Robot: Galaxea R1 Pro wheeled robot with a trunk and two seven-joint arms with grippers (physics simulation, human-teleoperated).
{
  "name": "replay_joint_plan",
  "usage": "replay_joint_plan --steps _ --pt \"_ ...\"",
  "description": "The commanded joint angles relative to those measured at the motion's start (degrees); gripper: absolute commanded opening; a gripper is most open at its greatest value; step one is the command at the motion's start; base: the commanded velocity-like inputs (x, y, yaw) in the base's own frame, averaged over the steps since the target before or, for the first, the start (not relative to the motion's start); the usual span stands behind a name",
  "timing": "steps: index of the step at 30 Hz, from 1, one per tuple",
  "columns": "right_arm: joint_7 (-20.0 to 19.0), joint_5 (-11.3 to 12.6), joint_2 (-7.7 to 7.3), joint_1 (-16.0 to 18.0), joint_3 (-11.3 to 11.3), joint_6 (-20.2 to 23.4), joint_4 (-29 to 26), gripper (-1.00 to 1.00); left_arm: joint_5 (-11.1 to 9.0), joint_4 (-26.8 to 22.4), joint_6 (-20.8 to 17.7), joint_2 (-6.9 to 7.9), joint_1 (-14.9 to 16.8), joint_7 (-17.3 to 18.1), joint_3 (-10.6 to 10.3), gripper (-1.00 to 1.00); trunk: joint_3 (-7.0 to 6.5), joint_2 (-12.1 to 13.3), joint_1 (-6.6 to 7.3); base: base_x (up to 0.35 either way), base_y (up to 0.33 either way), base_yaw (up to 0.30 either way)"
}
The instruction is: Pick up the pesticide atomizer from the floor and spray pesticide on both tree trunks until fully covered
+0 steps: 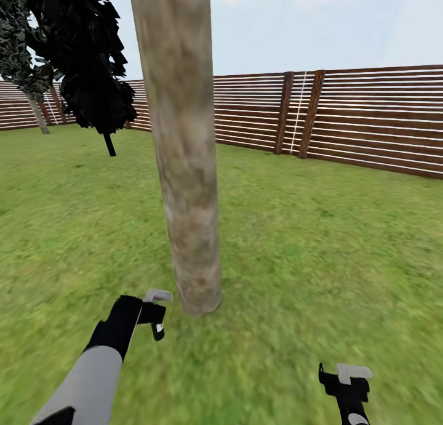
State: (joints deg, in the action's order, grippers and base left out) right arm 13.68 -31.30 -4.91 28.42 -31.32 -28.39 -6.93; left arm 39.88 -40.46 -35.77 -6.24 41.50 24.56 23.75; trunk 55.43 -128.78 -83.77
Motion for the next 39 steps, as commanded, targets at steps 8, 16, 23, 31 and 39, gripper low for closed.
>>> replay_joint_plan --steps 8,16,23,31,39 --pt "0.29 -0.61 0.08 0.06 -0.32 -0.12 0.16 1.00 0.66 -6.04 -9.95 0.34 4.60 7.92 -3.43 -1.00 0.05 -0.02 0.00 0.003 0.000 0.062" --pt "0.29 -0.61 0.04 0.06 -0.32 -0.09 0.16 1.00 0.48 -6.40 -10.38 -0.15 6.72 8.22 -3.41 -1.00 0.05 -0.02 0.00 -0.146 -0.177 0.011" --pt "0.29 -0.61 0.08 0.06 -0.32 0.00 0.16 1.00 0.39 -6.42 -10.37 0.06 6.75 8.16 -3.36 -1.00 0.05 -0.02 0.00 0.070 -0.269 0.000" --pt "0.29 -0.61 0.16 0.06 -0.32 0.00 0.16 1.00 0.48 -6.58 -10.51 0.28 7.01 8.13 -3.36 -1.00 0.05 -0.02 0.00 -0.176 -0.242 0.000" --pt "0.27 -0.61 0.17 0.06 -0.32 0.09 0.16 1.00 1.03 -7.27 -17.92 0.62 14.11 8.13 -3.44 -1.00 0.05 -0.02 0.00 -0.081 -0.065 0.000"
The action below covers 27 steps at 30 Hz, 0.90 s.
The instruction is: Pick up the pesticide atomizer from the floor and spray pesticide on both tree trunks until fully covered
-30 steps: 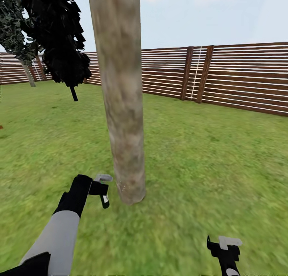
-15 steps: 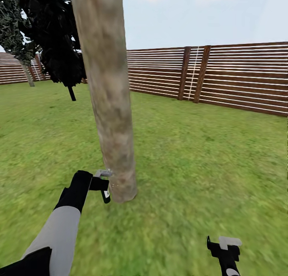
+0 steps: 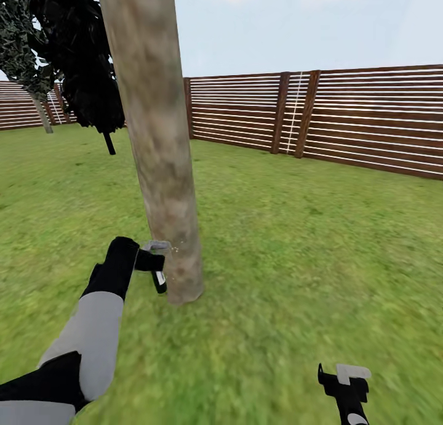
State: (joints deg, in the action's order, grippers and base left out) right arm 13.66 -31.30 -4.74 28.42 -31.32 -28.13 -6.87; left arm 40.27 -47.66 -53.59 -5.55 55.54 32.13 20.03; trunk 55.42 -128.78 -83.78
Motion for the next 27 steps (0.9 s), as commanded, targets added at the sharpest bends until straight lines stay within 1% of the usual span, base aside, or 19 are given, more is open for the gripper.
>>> replay_joint_plan --steps 1,2,4,5,6,8,9,13,15,20,23,27 --pt "0.27 -0.61 -0.01 0.05 -0.32 -0.18 0.10 1.00 0.69 -0.06 -0.37 0.08 0.50 0.57 0.28 -1.00 0.06 -0.02 0.01 -0.002 -0.001 0.000" --pt "0.29 -0.61 -0.01 0.05 -0.32 -0.18 0.10 1.00 0.69 0.00 -0.43 0.58 0.49 0.57 0.24 -1.00 0.06 -0.02 0.01 0.000 0.000 0.000" --pt "0.25 -0.61 -0.01 0.05 -0.32 -0.18 0.16 1.00 0.13 0.79 0.48 3.49 -0.58 0.69 0.57 -1.00 0.06 -0.02 0.01 0.000 0.000 0.000" --pt "0.24 -0.61 -0.01 0.05 -0.32 -0.18 0.17 1.00 0.04 1.03 0.92 3.92 -1.61 0.65 0.65 -1.00 0.06 -0.02 0.01 0.000 0.000 0.000" --pt "0.23 -0.61 -0.01 0.05 -0.32 -0.18 0.18 1.00 -0.03 1.30 2.00 4.28 -3.49 0.57 0.75 -1.00 0.06 -0.02 0.01 0.000 0.000 0.000" --pt "0.22 -0.61 0.04 0.05 -0.32 -0.18 0.19 1.00 -0.09 1.70 4.28 4.50 -5.98 0.40 0.88 -1.00 0.06 -0.02 0.01 0.000 0.000 0.010" --pt "0.22 -0.61 0.06 0.05 -0.32 -0.18 0.19 1.00 -0.11 1.97 4.90 4.49 -6.62 0.34 0.90 -1.00 0.06 -0.02 0.01 0.000 0.000 0.148" --pt "0.22 -0.61 0.08 0.05 -0.32 -0.18 0.19 1.00 -0.12 2.21 5.30 4.14 -7.12 0.23 0.90 -1.00 0.06 -0.02 0.01 0.004 -0.005 0.243" --pt "0.22 -0.61 0.08 0.05 -0.32 -0.18 0.19 1.00 -0.17 2.28 5.33 4.08 -7.24 0.22 0.92 -1.00 0.06 -0.02 0.01 0.101 -0.148 0.166" --pt "0.22 -0.61 -0.04 0.05 -0.32 -0.18 0.19 1.00 -0.19 2.33 5.33 4.06 -7.34 0.22 0.95 -1.00 0.06 -0.02 0.01 0.071 -0.241 0.025" --pt "0.23 -0.61 -0.06 0.05 -0.32 -0.18 0.19 1.00 -0.09 3.38 5.48 4.07 -8.93 0.20 0.91 -1.00 0.06 -0.02 0.01 0.004 -0.274 0.001" --pt "0.23 -0.61 -0.09 -0.01 -0.32 -0.18 0.19 1.00 0.12 4.36 5.58 4.40 -9.27 -0.14 0.95 -1.00 0.06 -0.02 0.01 0.063 -0.270 0.000"
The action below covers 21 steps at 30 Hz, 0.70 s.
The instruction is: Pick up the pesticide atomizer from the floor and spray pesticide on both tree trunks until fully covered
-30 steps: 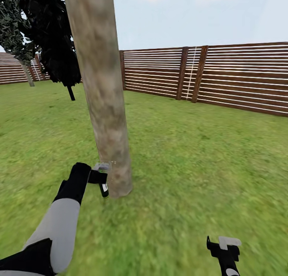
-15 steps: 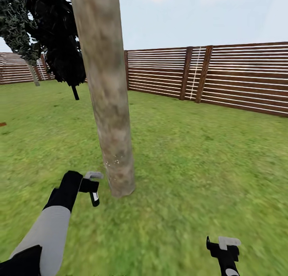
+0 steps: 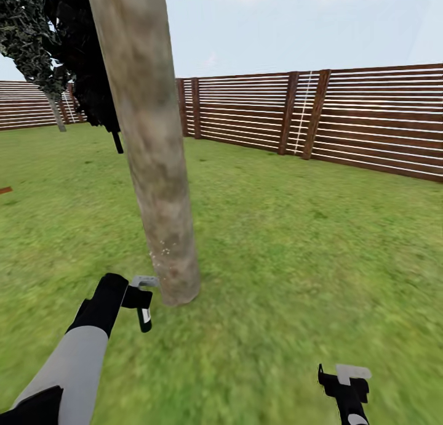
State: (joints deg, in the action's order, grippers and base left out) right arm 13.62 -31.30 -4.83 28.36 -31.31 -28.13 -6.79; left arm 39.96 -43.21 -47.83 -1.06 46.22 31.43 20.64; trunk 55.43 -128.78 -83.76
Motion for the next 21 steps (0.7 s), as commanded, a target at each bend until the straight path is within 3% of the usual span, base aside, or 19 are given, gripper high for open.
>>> replay_joint_plan --steps 1,5,8,12,14,16,21 --pt "0.27 -0.61 -0.01 0.06 -0.33 -0.17 0.11 1.00 0.46 0.01 -0.17 0.08 -0.22 0.21 0.33 -1.00 0.05 -0.02 0.00 0.197 -0.223 0.000" --pt "0.26 -0.61 -0.01 0.04 -0.33 -0.17 0.11 1.00 0.90 0.20 0.19 0.19 -0.92 0.00 0.22 -1.00 0.05 -0.02 0.00 0.231 -0.198 0.000" --pt "0.26 -0.61 0.05 0.05 -0.33 -0.17 0.11 1.00 0.52 1.20 4.30 0.26 -3.62 -3.23 0.33 -1.00 0.05 -0.02 0.00 0.241 -0.187 0.000" --pt "0.27 -0.61 0.08 0.05 -0.33 -0.17 0.11 1.00 0.34 1.43 4.99 0.06 -4.10 -4.79 0.45 -1.00 0.05 -0.02 0.00 0.148 -0.224 0.000" --pt "0.27 -0.61 0.08 0.05 -0.33 -0.17 0.11 1.00 0.20 1.39 5.01 -0.07 -4.12 -4.86 1.36 -1.00 0.05 -0.02 0.00 0.020 -0.266 0.039" --pt "0.26 -0.61 0.08 0.05 -0.33 -0.17 0.10 1.00 -0.36 1.38 5.13 -0.20 -4.12 -4.88 3.93 -1.00 0.05 -0.02 0.00 0.006 -0.270 0.194" --pt "0.26 -0.61 0.08 0.05 -0.33 -0.17 0.11 1.00 -0.55 1.54 5.22 -0.28 -4.13 -5.67 4.70 -1.00 0.05 -0.02 0.00 0.001 -0.271 0.268"
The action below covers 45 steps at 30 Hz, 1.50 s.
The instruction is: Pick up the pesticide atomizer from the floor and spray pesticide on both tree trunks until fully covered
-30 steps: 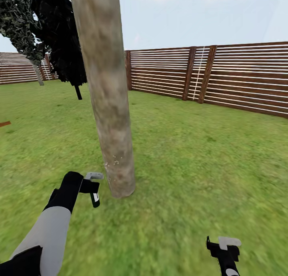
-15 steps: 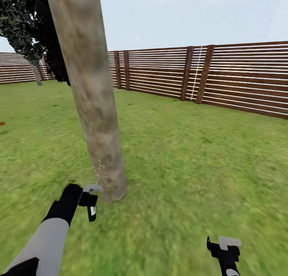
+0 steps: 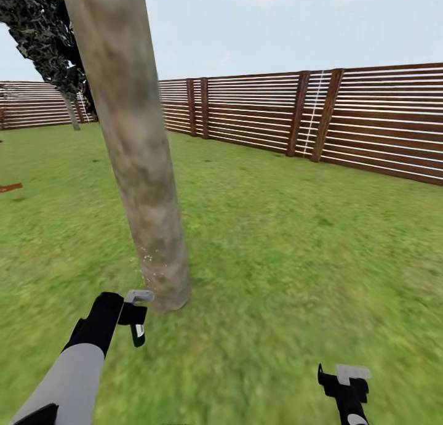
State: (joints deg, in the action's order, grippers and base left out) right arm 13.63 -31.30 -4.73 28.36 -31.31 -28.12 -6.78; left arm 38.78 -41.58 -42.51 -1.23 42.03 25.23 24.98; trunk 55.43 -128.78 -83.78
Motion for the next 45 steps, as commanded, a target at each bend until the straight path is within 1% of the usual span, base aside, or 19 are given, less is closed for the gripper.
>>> replay_joint_plan --steps 1,5,8,10,12,14,23,26,28,30,40,44,45 --pt "0.26 -0.61 -0.01 0.03 -0.33 -0.18 0.10 1.00 0.63 0.06 -0.03 -0.23 0.07 0.42 0.32 -1.00 0.05 -0.02 0.01 0.000 -0.274 0.277" --pt "0.28 -0.61 0.06 0.08 -0.33 -0.18 0.10 1.00 0.89 0.73 0.05 -0.44 0.07 0.19 0.06 -1.00 0.05 -0.02 0.01 0.000 -0.276 0.257" --pt "0.34 -0.61 0.07 0.04 -0.33 -0.18 0.10 1.00 0.84 1.44 0.06 -0.72 0.07 -3.02 -0.09 -1.00 0.05 -0.02 0.01 0.000 -0.278 0.055" --pt "0.35 -0.61 0.00 0.06 -0.33 -0.18 0.10 1.00 0.50 2.43 0.06 -0.99 0.07 -5.90 -0.11 -1.00 0.05 -0.02 0.01 0.000 -0.278 0.010" --pt "0.35 -0.61 -0.01 0.05 -0.33 -0.18 0.10 1.00 0.09 2.65 0.06 -1.60 0.07 -6.06 -0.10 -1.00 0.05 -0.02 0.01 0.000 -0.278 0.001" --pt "0.35 -0.61 -0.01 0.03 -0.33 -0.18 0.10 1.00 -0.06 2.68 0.06 -1.85 0.07 -6.16 -0.07 -1.00 0.05 -0.02 0.01 0.000 -0.278 0.000" --pt "0.35 -0.61 0.02 0.04 -0.33 -0.18 0.10 1.00 -0.46 2.64 -0.02 -1.70 0.07 -6.33 0.66 -1.00 0.05 -0.02 0.01 0.000 -0.278 0.038" --pt "0.35 -0.61 0.06 0.05 -0.33 -0.18 0.10 1.00 -2.07 2.64 0.04 -1.67 0.07 -6.40 0.63 -1.00 0.05 -0.02 0.01 0.000 -0.278 0.248" --pt "0.35 -0.61 0.07 0.03 -0.33 -0.18 0.10 1.00 -2.50 2.64 0.05 -1.70 0.07 -6.42 0.56 -1.00 0.05 -0.02 0.01 0.000 -0.278 0.271" --pt "0.35 -0.61 0.08 0.03 -0.33 -0.18 0.10 1.00 -2.64 2.64 0.06 -1.75 0.07 -6.42 0.52 -1.00 0.05 -0.02 0.01 0.020 -0.278 0.234" --pt "0.35 -0.61 0.04 0.04 -0.33 -0.18 0.10 1.00 -2.57 2.64 0.06 -1.24 0.07 -6.77 0.38 -1.00 0.05 -0.02 0.01 0.189 -0.247 0.017" --pt "0.35 -0.61 0.02 0.04 -0.33 -0.18 0.10 1.00 -2.44 2.39 0.06 -1.03 0.07 -6.80 0.34 -1.00 0.05 -0.02 0.01 0.243 -0.230 0.220" --pt "0.35 -0.61 0.03 0.03 -0.33 -0.18 0.10 1.00 -2.42 2.26 0.06 -0.72 0.07 -6.83 0.34 -1.00 0.05 -0.02 0.01 0.245 -0.229 0.267"
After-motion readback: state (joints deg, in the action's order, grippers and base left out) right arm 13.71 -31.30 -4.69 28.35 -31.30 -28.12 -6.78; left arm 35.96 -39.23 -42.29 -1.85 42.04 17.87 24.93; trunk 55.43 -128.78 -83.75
